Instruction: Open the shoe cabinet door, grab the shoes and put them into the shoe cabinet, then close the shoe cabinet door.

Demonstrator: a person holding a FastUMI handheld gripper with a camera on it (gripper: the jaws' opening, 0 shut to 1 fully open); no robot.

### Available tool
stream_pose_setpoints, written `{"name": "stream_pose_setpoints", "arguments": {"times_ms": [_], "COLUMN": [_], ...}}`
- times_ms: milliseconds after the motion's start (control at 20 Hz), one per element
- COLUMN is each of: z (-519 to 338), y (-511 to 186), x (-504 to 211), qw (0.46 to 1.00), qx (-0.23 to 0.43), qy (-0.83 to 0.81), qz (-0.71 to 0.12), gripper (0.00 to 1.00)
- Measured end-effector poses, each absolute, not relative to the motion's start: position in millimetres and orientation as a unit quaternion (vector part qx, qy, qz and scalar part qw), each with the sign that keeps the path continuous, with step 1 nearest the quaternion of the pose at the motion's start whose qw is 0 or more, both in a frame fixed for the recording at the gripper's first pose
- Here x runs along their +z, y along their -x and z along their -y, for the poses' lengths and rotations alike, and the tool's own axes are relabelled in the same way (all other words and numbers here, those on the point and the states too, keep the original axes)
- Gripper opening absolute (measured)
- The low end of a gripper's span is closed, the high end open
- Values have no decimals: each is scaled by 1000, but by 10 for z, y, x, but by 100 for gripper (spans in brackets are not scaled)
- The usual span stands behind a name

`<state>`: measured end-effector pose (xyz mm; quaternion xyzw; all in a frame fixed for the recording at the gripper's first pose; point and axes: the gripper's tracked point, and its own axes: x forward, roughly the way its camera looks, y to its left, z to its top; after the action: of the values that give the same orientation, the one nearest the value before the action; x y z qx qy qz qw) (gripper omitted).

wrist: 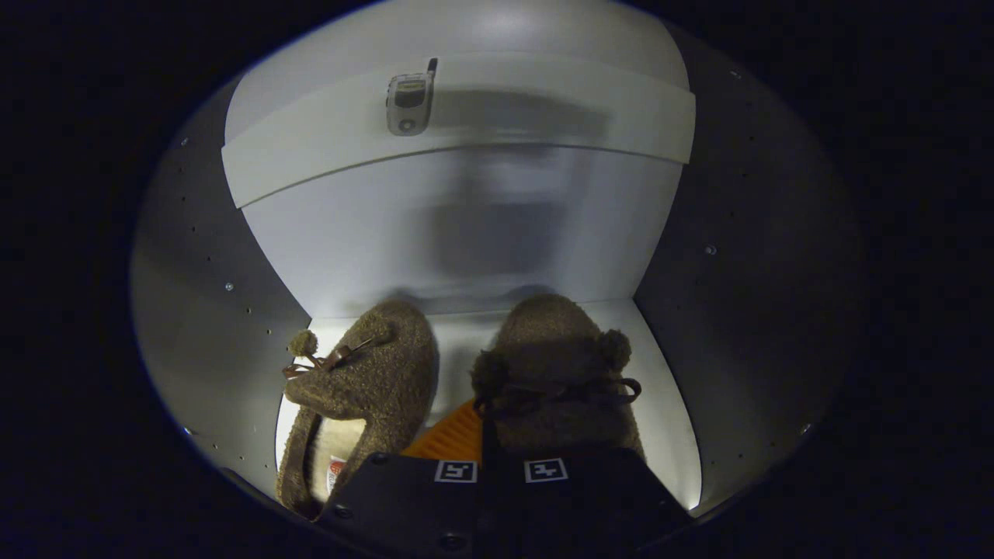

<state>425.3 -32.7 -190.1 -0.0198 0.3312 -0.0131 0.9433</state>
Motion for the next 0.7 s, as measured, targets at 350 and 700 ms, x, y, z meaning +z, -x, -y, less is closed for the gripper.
{"name": "stream_pose_setpoints", "arguments": {"times_ms": [350,700], "z": [314,143], "y": [-3826,-2997], "x": [-1656,-1093], "qw": [955,979], "qx": [-9,17], "qy": [30,22], "qz": [-296,-202], "gripper": [64,80]}}
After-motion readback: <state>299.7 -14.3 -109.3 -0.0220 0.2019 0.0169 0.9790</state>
